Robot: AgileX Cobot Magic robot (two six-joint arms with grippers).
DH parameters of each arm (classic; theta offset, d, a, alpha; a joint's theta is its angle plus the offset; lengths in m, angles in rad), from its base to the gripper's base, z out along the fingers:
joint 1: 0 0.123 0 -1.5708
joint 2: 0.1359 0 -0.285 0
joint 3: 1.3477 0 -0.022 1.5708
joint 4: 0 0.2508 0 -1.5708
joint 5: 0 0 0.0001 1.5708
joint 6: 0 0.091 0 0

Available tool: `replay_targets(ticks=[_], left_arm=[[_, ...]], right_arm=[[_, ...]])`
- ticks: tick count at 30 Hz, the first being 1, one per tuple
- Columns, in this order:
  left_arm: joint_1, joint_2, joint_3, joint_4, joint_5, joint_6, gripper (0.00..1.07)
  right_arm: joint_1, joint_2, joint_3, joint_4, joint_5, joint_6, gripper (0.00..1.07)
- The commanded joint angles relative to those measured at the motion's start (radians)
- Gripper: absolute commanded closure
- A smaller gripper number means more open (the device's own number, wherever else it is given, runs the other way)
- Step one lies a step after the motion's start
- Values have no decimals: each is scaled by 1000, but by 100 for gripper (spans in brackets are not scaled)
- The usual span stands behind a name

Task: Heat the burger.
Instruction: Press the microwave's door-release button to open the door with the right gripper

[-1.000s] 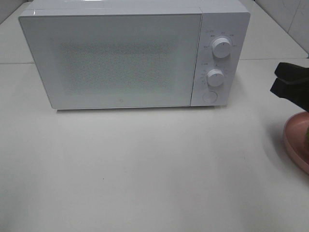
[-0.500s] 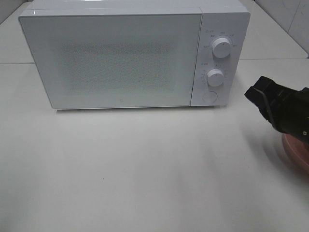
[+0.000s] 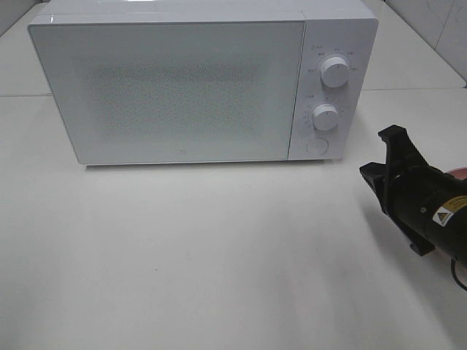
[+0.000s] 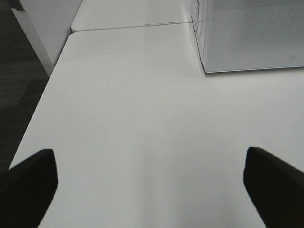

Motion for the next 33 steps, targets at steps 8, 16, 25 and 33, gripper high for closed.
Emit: replay_targets(ticks=[8,16,25,33], left_arm=[[4,-18,2,-6,-9,-5,6],[4,-18,2,-6,-9,-5,6],[4,-18,2,-6,-9,-5,6],[4,-18,2,-6,-9,-5,6]], right_arm=[[24,118,-176,83,122,64,107],[24,181,-291,113,184,64,107],[24,250,-366,119,195,89,107],[24,294,-418,137,195,126,107]])
